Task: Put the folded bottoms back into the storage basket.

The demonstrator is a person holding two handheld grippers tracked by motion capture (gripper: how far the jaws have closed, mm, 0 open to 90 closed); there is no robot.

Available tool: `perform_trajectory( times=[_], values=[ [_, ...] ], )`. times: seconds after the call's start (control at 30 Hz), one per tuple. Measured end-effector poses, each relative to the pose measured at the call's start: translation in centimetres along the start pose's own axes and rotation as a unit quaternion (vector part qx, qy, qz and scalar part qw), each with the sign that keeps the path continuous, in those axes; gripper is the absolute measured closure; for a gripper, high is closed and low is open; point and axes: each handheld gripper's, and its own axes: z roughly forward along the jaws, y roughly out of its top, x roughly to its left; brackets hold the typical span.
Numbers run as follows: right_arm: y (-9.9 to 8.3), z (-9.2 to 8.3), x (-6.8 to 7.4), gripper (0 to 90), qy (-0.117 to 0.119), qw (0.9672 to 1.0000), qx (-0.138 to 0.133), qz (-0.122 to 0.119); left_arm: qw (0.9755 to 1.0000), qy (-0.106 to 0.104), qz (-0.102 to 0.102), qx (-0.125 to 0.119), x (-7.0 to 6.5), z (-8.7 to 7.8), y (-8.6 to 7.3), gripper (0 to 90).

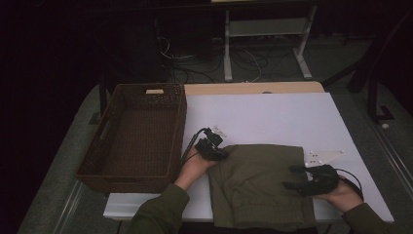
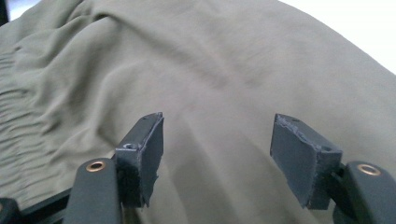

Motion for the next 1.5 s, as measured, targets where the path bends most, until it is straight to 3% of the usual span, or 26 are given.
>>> perform_trajectory(
  times=[0.3, 0.4, 0.77, 0.97, 1.27, 1.5],
  values=[
    [1.5, 0.3, -2.4, 31.9, -0.028, 0.9996, 0.001, 0.011, 0.9999, 0.003, 0.008, 0.006, -0.1, 0.0, 0.1, 80.9],
    [1.9, 0.2, -3.5, 31.4, -0.032, 0.9992, 0.0, 0.025, 1.0, 0.003, 0.007, 0.005, -0.1, 0.0, 0.1, 80.8],
    [2.5, 0.5, -7.5, 31.4, -0.08, 0.9955, 0.008, 0.051, 1.0, 0.0, 0.009, 0.002, 0.0, 0.0, 0.0, 80.7],
    [1.9, 1.6, -9.0, 30.2, -0.066, 0.9951, 0.025, 0.069, 1.0, 0.003, 0.008, 0.0, 0.0, 0.0, -0.1, 80.6],
    [1.3, 2.7, -9.6, 28.9, -0.048, 0.9945, 0.043, 0.082, 0.9999, 0.006, 0.005, -0.008, -0.1, 0.0, -0.3, 80.6],
    [1.3, 2.4, -9.3, 43.9, -0.042, 0.9939, 0.053, 0.087, 0.9999, 0.007, 0.003, -0.012, -0.2, 0.0, -0.4, 80.6]
  ],
)
